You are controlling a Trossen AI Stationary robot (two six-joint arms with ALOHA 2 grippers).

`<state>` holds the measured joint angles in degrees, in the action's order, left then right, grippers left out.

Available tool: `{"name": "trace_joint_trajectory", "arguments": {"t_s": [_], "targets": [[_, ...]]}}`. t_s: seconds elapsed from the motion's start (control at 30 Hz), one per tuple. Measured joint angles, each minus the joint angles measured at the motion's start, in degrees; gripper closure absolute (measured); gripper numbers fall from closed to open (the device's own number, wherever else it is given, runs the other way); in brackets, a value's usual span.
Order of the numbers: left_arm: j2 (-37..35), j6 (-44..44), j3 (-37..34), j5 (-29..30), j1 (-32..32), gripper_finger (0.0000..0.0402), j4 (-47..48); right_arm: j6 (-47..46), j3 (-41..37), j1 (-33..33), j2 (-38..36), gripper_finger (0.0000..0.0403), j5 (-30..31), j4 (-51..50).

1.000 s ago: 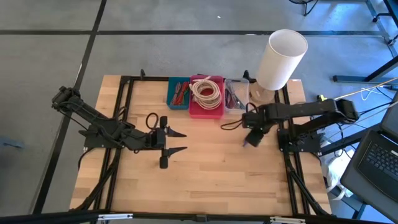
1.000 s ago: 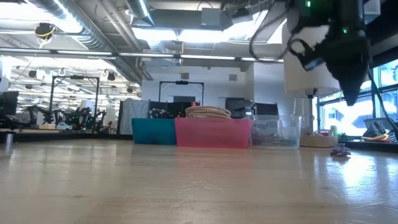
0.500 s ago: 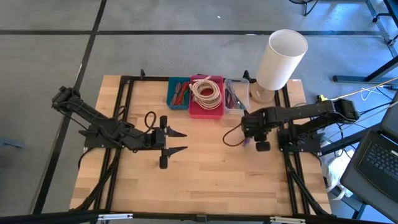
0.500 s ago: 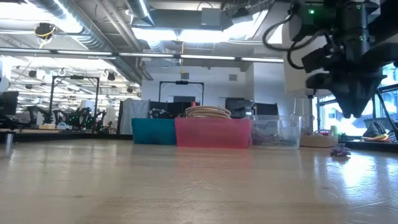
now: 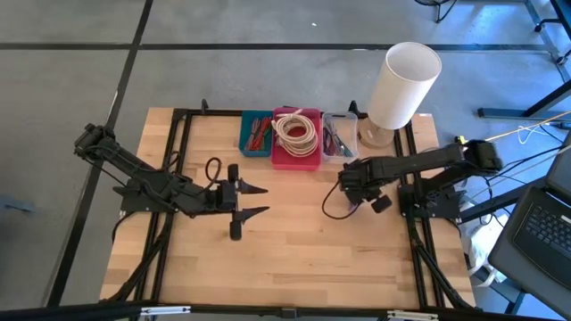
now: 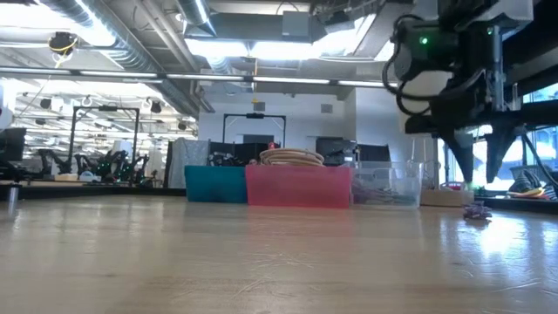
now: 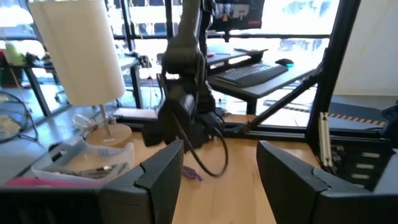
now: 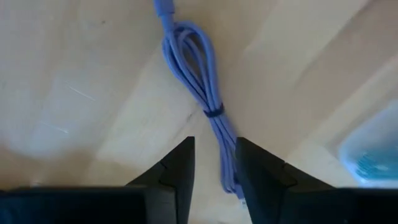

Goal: Pick & Place USB Port
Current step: Put the purple charger cable into the blue bin

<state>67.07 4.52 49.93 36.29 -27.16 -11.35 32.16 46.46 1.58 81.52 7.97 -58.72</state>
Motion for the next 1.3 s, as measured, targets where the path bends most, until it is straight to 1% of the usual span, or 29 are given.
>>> {"name": "trace_joint_trajectory", "arguments": {"t_s": [0.2, 0.43, 0.6, 0.67, 0.73, 0.9, 0.93, 1.13, 1.3], "targets": [[0.0, -2.1, 0.0, 0.2, 0.0, 0.0203, -2.4, 0.0, 0.0, 0.0, 4.5, 0.0263, -0.5, 1.0], [0.0, -2.1, 0.0, 0.2, 0.0, 0.0203, -2.4, -0.1, -0.2, 0.0, 9.4, 0.0261, -2.1, 4.9], [0.0, -2.2, 0.0, 0.2, 0.0, 0.0203, -2.4, -1.9, -3.1, 0.0, 11.2, 0.0265, -1.8, 8.4], [0.0, -2.2, 0.0, 0.2, 0.0, 0.0203, -2.2, -4.0, -3.4, 0.1, 11.2, 0.0276, -1.7, 8.4], [0.0, -2.3, 0.0, 0.2, 0.0, 0.0203, -2.2, -6.6, -3.6, 0.2, 10.7, 0.0297, -1.9, 8.4], [0.0, -2.3, 0.0, 0.2, 0.0, 0.0203, -2.2, -10.6, -3.0, 0.2, 8.8, 0.0381, -2.4, 7.7], [0.0, -2.3, 0.0, 0.2, 0.0, 0.0203, -2.2, -11.1, -2.9, 0.2, 8.5, 0.0387, -2.4, 7.5], [0.0, -2.3, 0.0, 0.1, 0.0, 0.0203, -1.7, -16.7, -2.8, 0.6, 7.7, 0.0388, -1.7, 6.8], [0.0, -2.3, 0.0, 0.1, 0.0, 0.0203, -1.7, -20.1, -2.8, 3.1, 6.2, 0.0388, 1.9, 6.3]]}}
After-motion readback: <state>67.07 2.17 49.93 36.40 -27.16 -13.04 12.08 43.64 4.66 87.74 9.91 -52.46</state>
